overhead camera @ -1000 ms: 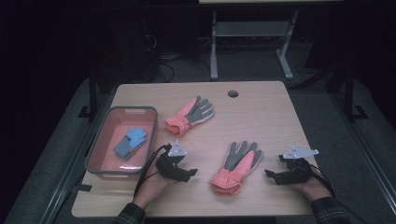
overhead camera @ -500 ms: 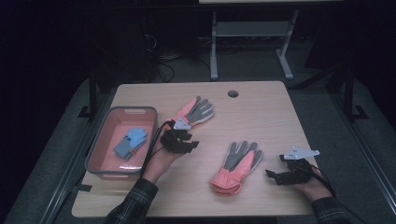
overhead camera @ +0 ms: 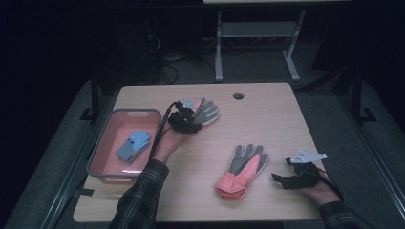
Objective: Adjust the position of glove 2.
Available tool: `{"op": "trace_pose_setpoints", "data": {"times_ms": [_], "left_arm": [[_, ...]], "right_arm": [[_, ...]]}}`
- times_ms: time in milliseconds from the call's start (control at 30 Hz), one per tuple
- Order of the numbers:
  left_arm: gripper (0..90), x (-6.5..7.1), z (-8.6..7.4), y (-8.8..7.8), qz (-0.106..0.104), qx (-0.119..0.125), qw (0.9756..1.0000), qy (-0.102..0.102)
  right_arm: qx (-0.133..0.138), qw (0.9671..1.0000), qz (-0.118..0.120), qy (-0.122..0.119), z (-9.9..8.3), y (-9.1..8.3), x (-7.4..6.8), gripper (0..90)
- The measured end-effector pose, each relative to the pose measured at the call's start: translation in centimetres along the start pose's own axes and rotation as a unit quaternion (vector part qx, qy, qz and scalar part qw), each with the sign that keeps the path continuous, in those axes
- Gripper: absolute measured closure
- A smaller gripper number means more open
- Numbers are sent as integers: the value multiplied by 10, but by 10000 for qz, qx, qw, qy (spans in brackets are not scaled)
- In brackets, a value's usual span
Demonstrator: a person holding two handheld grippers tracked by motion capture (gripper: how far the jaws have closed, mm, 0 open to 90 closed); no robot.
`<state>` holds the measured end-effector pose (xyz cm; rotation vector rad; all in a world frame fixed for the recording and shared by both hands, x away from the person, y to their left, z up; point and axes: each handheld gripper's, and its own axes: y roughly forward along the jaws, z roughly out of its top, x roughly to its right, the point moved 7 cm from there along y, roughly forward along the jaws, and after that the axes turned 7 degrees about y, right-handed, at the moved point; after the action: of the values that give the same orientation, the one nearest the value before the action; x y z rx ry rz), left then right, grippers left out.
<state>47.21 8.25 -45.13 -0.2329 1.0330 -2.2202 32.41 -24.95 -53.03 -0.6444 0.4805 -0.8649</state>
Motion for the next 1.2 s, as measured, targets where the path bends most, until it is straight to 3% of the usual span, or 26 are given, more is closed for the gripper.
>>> {"op": "trace_pose_setpoints", "data": {"times_ms": [167, 400, 500, 600, 700, 900, 1200], "left_arm": [[542, -11, 6, 20, 48, -86, 9999, -68], [582, -22, -1, 49, 280, -408, 9988, -1], [686, -25, -4, 54, 293, -479, 9984, -60], [827, -23, -3, 53, 353, -530, 9980, 3], [871, -21, -1, 49, 266, -496, 9984, -41], [878, -6, 6, 31, 57, -365, 9993, -52], [875, 40, 3, 14, -204, -330, 9991, -143]], "right_arm": [[-10, 10000, 11, -12, 0, 0, 0, 136], [-12, 10000, 27, -44, -1, -1, 0, 136], [-21, 10000, 34, -24, -1, -1, 0, 136], [-17, 10000, 31, -21, -1, -1, 0, 136], [-18, 10000, 32, -23, -1, -1, 0, 137], [-18, 10000, 29, -23, -1, -1, 0, 137], [-19, 10000, 29, -15, -1, -2, -1, 138]]}}
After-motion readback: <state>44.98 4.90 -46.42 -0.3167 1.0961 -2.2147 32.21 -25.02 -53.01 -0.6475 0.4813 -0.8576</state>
